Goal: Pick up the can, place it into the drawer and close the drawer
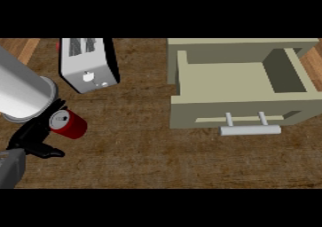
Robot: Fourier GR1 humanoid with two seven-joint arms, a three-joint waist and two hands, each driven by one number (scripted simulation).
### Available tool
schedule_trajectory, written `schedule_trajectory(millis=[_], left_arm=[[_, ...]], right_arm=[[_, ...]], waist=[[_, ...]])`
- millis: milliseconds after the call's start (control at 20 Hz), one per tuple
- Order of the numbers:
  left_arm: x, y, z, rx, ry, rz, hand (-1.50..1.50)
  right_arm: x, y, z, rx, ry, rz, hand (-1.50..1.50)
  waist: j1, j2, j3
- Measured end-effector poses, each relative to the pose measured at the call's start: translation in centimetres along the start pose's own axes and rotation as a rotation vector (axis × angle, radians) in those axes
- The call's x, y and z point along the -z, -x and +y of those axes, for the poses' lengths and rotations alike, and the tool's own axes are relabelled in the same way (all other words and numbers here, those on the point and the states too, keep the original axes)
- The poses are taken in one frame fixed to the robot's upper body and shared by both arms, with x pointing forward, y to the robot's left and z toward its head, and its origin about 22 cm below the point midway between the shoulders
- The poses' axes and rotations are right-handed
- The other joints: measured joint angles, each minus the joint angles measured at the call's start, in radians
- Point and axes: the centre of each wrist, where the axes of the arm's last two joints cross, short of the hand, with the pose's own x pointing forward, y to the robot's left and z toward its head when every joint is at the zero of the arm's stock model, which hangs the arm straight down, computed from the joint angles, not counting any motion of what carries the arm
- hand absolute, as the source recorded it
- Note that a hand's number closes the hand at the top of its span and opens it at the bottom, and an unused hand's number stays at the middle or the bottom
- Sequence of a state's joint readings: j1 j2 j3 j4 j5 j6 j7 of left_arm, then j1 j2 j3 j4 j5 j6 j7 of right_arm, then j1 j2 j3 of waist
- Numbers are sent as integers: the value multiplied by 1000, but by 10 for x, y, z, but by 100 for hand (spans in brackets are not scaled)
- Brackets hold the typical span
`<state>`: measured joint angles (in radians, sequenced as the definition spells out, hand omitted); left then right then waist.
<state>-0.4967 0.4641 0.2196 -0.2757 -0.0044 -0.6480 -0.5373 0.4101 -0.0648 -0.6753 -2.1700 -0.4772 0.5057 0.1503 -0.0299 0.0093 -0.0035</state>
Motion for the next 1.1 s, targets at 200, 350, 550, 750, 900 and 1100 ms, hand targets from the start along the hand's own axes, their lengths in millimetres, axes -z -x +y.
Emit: schedule_trajectory(millis=[200,350,550,750,900,1100], left_arm=[[8,1,-6,-20,11,9,-150],[6,4,-6,-48,9,14,-150],[14,2,-11,-92,15,13,150],[23,1,-20,-128,71,31,150],[32,-3,-26,-145,120,27,150],[43,-13,-32,-153,178,2,150]], right_arm=[[-4,-8,3,2,1,-2,-150],[-3,-7,1,1,-2,-6,-150],[-5,-11,-1,4,-7,-3,-150],[-9,-11,1,9,-14,7,-150],[-8,-10,-1,13,-11,10,-150],[-7,-11,1,25,-1,7,-150]], waist=[[-1,-1,0],[-1,0,0],[-3,0,0],[-2,-1,1],[2,-2,1],[7,-4,1]])
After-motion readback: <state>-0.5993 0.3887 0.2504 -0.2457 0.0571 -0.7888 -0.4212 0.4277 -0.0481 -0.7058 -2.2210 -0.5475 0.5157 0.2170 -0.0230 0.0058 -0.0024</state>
